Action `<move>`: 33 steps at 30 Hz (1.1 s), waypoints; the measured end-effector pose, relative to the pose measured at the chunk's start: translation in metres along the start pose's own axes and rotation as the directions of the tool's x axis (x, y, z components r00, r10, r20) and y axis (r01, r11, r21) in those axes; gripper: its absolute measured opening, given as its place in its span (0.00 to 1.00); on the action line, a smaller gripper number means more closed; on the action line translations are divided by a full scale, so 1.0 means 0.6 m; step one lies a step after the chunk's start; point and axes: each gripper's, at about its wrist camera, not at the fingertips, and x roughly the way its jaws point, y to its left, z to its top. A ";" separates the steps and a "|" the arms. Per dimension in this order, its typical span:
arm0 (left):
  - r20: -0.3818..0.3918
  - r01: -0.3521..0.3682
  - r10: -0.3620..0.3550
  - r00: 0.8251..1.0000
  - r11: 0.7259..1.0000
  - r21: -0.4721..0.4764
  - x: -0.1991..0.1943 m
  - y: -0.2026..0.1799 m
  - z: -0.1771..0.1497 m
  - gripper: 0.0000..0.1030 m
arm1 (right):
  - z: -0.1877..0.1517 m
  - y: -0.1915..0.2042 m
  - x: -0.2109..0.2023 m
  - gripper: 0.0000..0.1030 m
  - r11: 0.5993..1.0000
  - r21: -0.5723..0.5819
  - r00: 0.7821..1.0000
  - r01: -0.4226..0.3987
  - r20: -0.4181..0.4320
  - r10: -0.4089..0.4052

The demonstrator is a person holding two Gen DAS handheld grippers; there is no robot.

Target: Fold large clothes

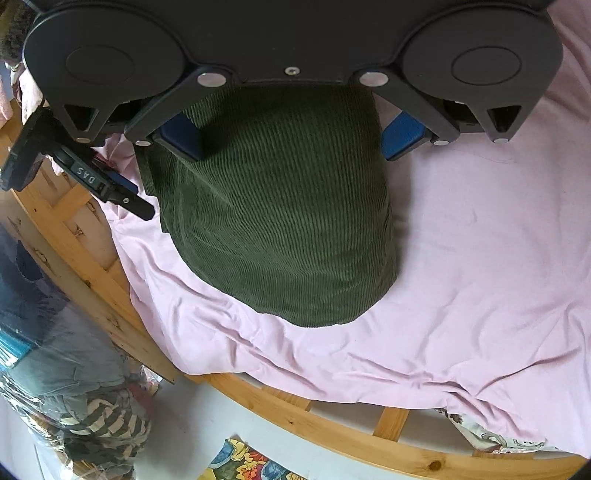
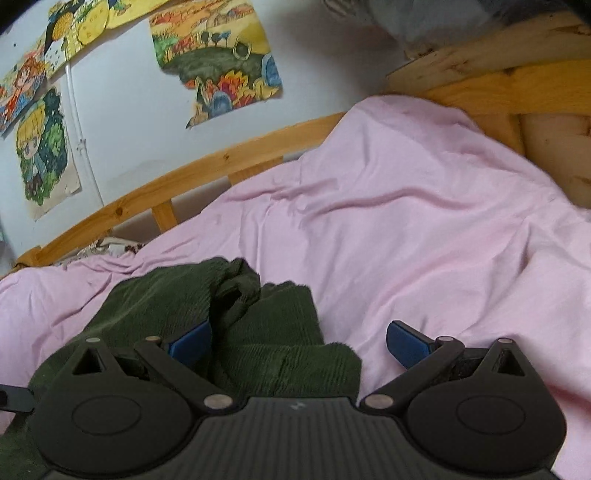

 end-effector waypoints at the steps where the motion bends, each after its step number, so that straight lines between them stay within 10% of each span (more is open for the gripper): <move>1: 0.000 0.000 0.000 1.000 1.000 0.000 0.000 0.000 0.000 1.00 | -0.003 0.001 0.003 1.00 1.000 0.002 1.000 -0.002 -0.005 0.002; 25: -0.017 0.021 -0.022 1.000 0.999 -0.046 0.007 0.009 -0.003 1.00 | -0.022 -0.007 0.018 1.00 1.000 0.017 0.998 0.007 -0.059 -0.006; 33: 0.006 0.079 -0.079 0.997 0.985 -0.151 0.008 0.034 0.000 1.00 | -0.004 -0.037 0.031 1.00 0.971 0.136 0.979 -0.196 -0.030 0.202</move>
